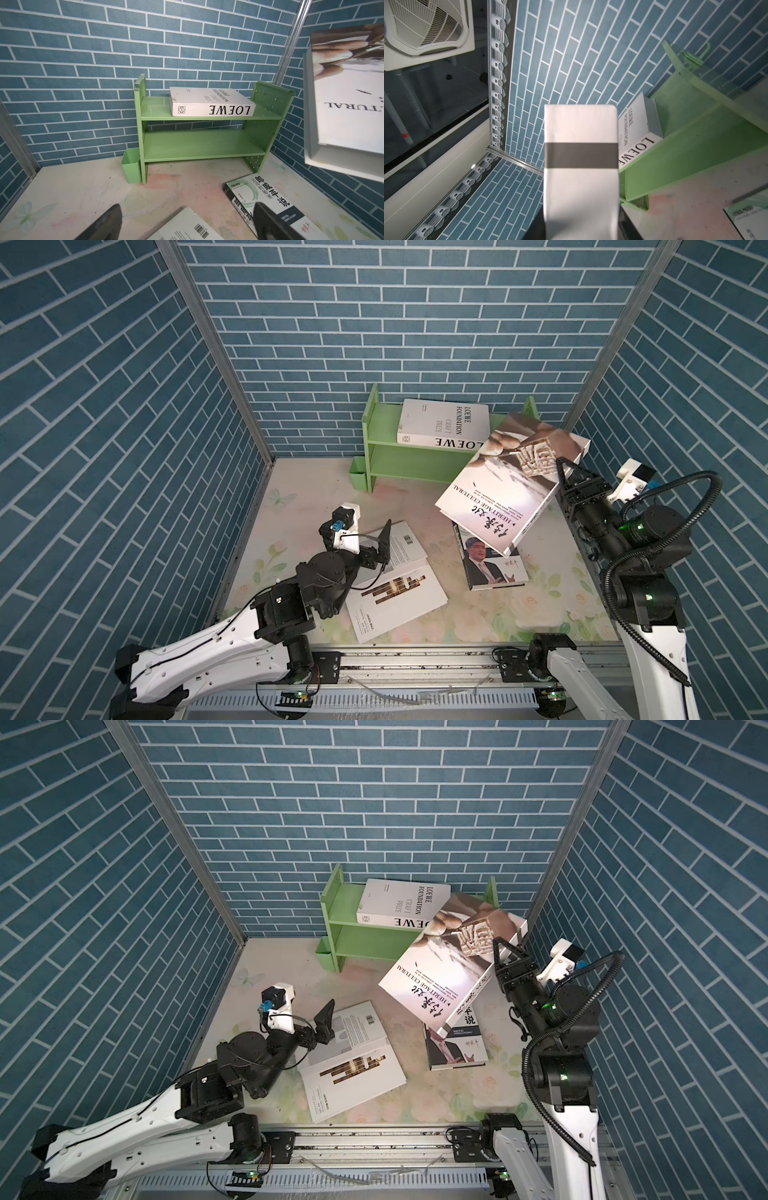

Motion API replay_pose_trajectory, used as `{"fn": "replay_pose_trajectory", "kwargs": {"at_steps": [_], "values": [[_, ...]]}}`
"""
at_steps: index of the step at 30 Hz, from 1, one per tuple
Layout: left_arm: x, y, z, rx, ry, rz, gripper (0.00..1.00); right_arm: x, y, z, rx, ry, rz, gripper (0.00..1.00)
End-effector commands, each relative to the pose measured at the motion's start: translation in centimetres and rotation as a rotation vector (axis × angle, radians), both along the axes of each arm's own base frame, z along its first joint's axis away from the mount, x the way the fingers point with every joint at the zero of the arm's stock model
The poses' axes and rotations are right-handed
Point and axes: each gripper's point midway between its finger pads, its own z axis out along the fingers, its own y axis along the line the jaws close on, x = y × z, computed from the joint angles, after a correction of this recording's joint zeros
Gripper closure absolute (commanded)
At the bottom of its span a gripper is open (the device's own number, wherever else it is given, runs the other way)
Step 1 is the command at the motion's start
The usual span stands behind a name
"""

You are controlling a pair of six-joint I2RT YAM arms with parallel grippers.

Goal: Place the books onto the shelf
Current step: 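Lift the book with the right gripper toward the shelf while left arm rises, then grip the book with both grippers above the shelf's top tier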

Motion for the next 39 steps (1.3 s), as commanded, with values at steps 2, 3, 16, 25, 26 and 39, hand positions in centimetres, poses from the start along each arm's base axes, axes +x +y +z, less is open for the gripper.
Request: {"fn": "replay_pose_trajectory", "kwargs": {"at_steps": [2,3,16,25,26,39], "values": [[0.3,-3.8,3.0,-0.133,0.016,-0.215,0.01,1.8,-2.3,3.5,0.136,-0.168,-0.122,0.65],[0.5,-4.6,3.7,-0.161,0.029,-0.263,0.00,2.4,-2.7,4.2,0.153,-0.190,-0.146,0.65],[5.2,-9.7,12.1,-0.607,0.226,-0.665,0.00,9.4,0.9,10.9,0.300,-0.364,-0.127,0.64],[9.5,-11.2,13.8,-0.888,0.356,-0.742,0.00,12.0,4.5,11.5,0.380,-0.394,-0.101,0.64],[9.8,-11.4,13.9,-0.908,0.367,-0.758,0.00,12.2,4.9,11.5,0.382,-0.395,-0.092,0.64],[11.5,-13.0,15.7,-1.008,0.355,-0.852,0.02,13.0,7.4,9.8,0.413,-0.363,-0.077,0.64]]}}
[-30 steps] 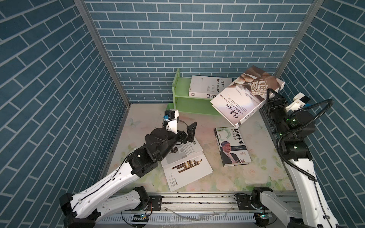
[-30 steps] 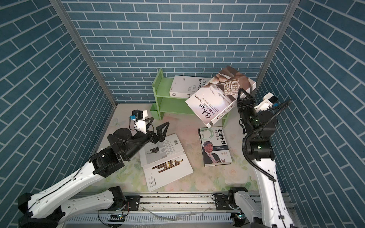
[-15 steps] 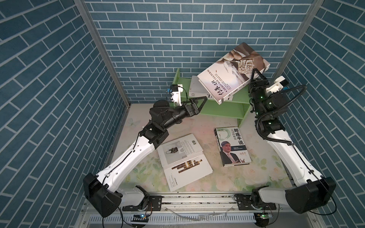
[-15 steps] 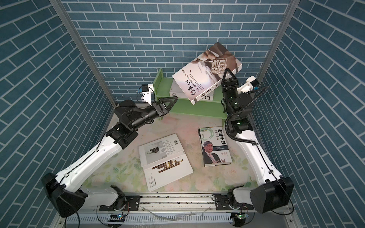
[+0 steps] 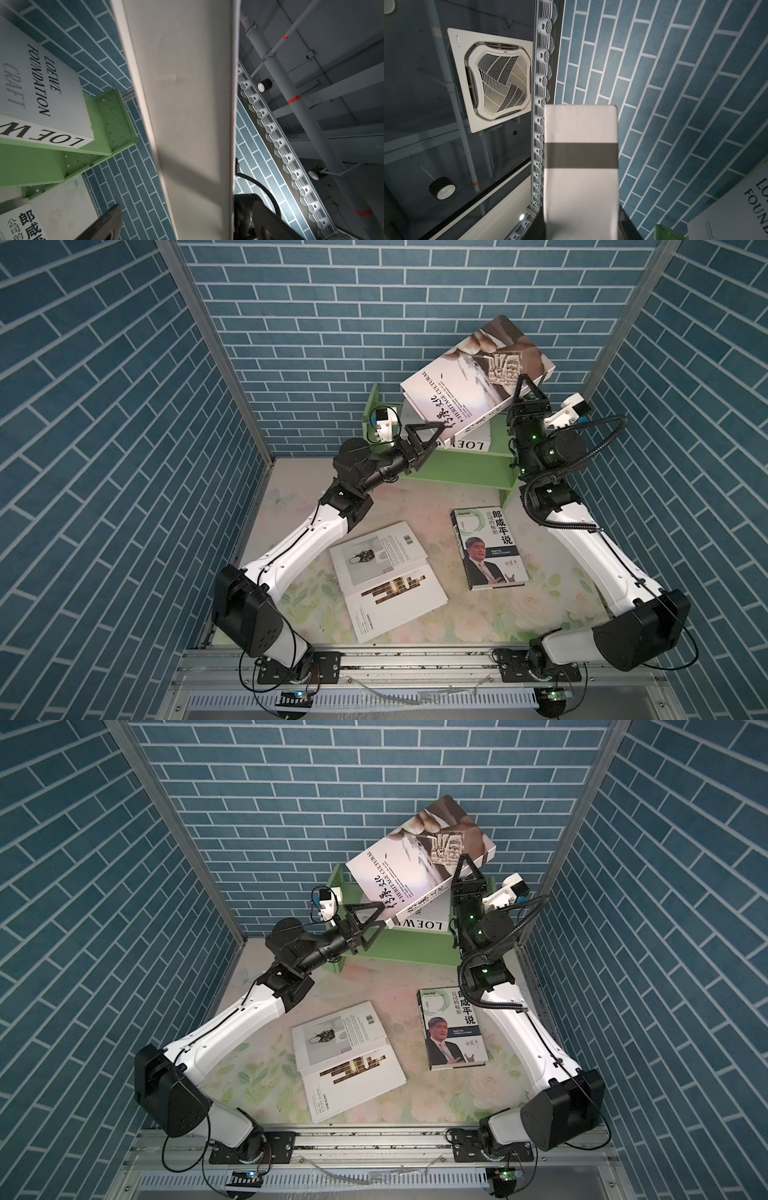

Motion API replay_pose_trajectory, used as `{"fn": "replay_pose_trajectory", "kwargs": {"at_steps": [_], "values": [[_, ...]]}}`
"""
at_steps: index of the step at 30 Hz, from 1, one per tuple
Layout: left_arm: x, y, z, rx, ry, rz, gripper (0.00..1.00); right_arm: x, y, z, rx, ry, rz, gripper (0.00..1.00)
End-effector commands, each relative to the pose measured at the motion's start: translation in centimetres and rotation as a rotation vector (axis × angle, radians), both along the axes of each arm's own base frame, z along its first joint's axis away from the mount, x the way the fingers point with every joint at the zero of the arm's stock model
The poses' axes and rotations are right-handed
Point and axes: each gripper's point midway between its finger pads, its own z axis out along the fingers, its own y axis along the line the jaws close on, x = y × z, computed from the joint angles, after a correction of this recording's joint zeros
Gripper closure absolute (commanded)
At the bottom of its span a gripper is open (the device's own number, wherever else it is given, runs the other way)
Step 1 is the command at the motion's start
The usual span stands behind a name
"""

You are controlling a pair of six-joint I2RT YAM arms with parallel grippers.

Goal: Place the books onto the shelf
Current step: 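Grip the book with both grippers above the shelf's top tier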

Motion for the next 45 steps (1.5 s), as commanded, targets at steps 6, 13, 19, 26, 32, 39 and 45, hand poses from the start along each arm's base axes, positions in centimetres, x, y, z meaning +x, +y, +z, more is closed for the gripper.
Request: {"fn": "replay_pose_trajectory", "kwargs": {"at_steps": [6,13,19,26,32,39,45], "values": [[-0.7,0.3,4.1,-0.117,-0.086,-0.054,0.18,-0.2,0.9,0.7,0.128,-0.058,0.046,0.64],[-0.7,0.3,4.5,-0.105,-0.104,-0.036,0.29,-0.1,1.8,0.2,0.132,-0.047,0.062,0.63],[-0.2,0.2,4.0,-0.027,-0.120,0.008,0.41,0.0,2.6,-0.5,0.123,-0.028,0.084,0.63],[-0.1,0.2,4.1,-0.013,-0.122,0.009,0.56,0.2,3.6,-1.2,0.068,0.008,0.114,0.50],[0.3,0.9,4.3,-0.005,-0.119,0.025,0.60,-0.1,3.6,-1.7,-0.017,0.023,0.112,0.39],[0.9,2.5,4.5,0.008,-0.090,0.021,0.61,-0.1,3.4,-2.3,-0.213,0.066,0.184,0.17],[1.6,4.6,4.5,0.030,-0.050,-0.022,0.63,0.3,0.4,-3.6,-0.310,0.060,0.370,0.08]]}}
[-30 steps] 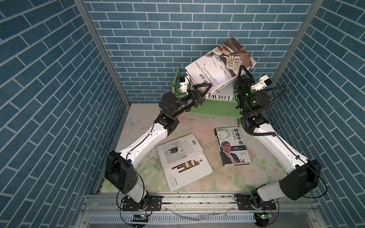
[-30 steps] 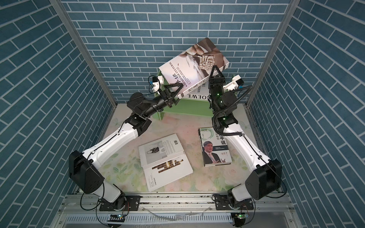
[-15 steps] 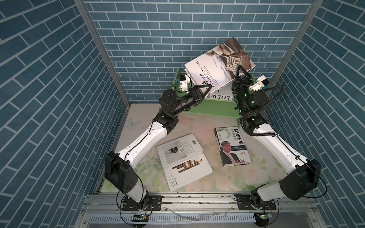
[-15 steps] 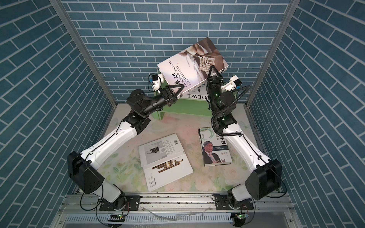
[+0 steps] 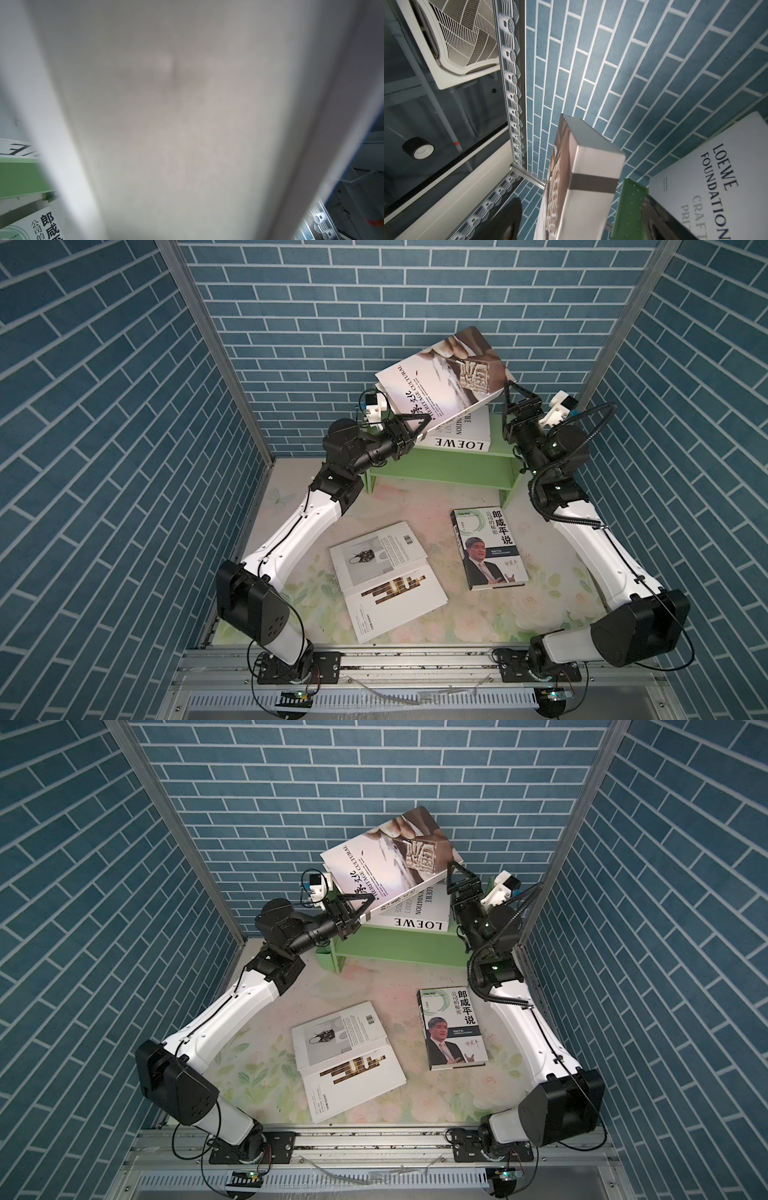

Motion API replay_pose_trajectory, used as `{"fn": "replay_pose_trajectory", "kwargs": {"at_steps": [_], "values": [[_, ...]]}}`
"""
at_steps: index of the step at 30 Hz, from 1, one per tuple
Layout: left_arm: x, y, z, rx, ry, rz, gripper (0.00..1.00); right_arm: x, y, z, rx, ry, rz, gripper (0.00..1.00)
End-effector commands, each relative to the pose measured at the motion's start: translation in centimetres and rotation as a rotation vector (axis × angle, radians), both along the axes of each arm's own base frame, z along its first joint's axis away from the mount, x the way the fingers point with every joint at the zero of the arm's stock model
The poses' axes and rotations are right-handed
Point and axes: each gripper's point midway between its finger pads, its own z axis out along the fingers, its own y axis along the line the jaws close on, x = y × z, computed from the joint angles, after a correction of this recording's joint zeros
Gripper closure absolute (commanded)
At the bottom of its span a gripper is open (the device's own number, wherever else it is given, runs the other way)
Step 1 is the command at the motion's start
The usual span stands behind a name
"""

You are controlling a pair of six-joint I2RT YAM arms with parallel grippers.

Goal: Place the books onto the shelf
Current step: 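Grip the book with both grippers above the shelf's top tier, then lower the book with both grippers onto the LOEWE book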

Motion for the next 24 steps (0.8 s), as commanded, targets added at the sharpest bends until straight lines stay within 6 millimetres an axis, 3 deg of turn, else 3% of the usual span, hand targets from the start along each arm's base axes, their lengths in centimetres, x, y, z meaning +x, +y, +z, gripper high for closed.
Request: {"fn": "replay_pose_trajectory", "kwargs": {"at_steps": [1,5,11,24], "values": [[-1.8,2.0,3.6,-0.016,-0.076,-0.047,0.63,-2.5,0.4,1.1,-0.083,-0.044,0.225,0.08],[-1.9,2.6,3.7,0.029,-0.062,-0.096,0.63,-4.0,0.9,1.8,-0.192,-0.064,0.384,0.06],[-2.3,2.6,3.4,0.066,-0.031,-0.183,0.64,-5.5,2.4,1.0,-0.283,-0.038,0.560,0.04],[-3.6,1.8,1.7,0.070,0.013,-0.309,0.64,-5.2,2.5,-0.3,-0.322,0.036,0.564,0.04]]}}
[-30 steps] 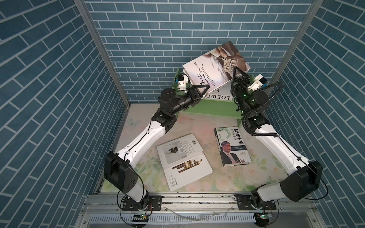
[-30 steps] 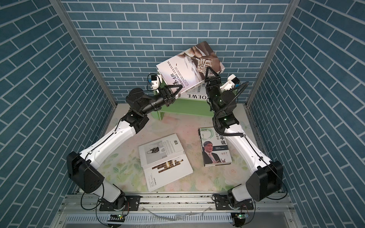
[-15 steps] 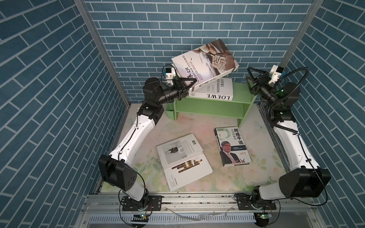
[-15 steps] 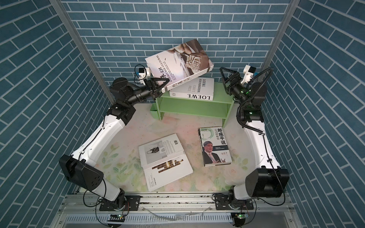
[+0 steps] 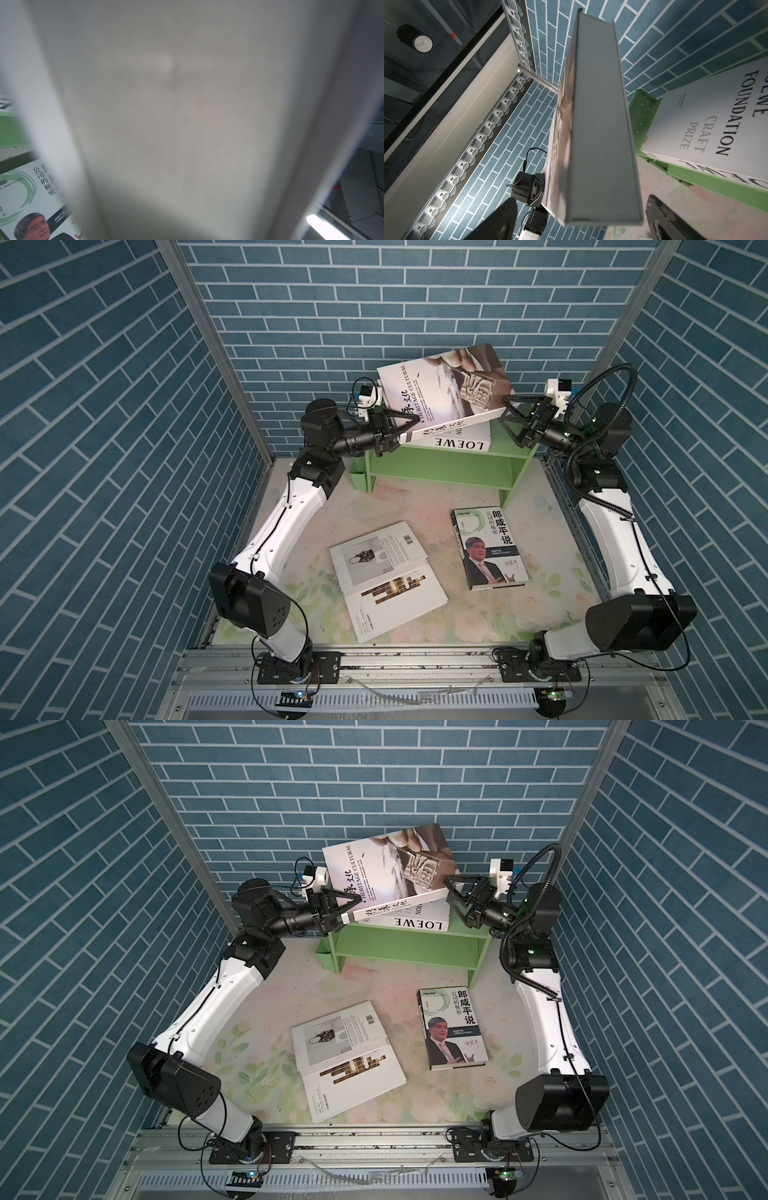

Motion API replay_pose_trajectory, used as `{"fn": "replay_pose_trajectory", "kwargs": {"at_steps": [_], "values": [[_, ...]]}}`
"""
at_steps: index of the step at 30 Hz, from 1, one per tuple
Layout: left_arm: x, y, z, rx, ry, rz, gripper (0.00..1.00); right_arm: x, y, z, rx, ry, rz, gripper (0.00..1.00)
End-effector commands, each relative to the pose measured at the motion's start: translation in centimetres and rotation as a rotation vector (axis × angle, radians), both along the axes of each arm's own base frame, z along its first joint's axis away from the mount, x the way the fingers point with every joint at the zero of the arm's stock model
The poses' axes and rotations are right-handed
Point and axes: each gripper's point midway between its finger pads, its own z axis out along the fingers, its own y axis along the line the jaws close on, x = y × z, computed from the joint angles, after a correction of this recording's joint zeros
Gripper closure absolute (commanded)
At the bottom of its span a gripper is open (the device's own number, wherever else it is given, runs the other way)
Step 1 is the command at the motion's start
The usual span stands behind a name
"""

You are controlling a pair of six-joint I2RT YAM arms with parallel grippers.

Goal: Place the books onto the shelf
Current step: 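Lower the book with both grippers onto the LOEWE book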

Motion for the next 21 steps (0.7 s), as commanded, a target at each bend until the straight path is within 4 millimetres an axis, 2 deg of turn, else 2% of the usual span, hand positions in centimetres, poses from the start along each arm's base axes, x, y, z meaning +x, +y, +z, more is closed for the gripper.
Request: {"fn": "replay_pose_trajectory", "kwargs": {"at_steps": [1,5,10,14,20,21], "values": [[-1.5,0.2,1.3,-0.021,-0.074,-0.057,0.64,-0.5,0.0,0.7,-0.029,-0.041,0.015,0.05],[-2.1,0.2,1.1,-0.016,-0.073,-0.076,0.64,-0.1,-0.1,0.5,-0.025,-0.029,0.003,0.13],[-1.9,0.2,1.3,-0.016,-0.083,-0.076,0.64,-0.4,0.0,0.4,-0.021,-0.017,0.015,0.28],[-1.4,-0.1,1.2,-0.013,-0.086,-0.085,0.64,-1.0,0.2,0.3,-0.027,-0.016,0.042,0.36],[0.3,-0.5,1.4,-0.006,-0.107,-0.129,0.57,-1.1,0.3,-0.3,-0.028,-0.001,0.052,0.53],[0.6,-0.6,1.5,-0.008,-0.110,-0.128,0.56,-1.0,0.3,-0.4,-0.025,0.002,0.049,0.58]]}}
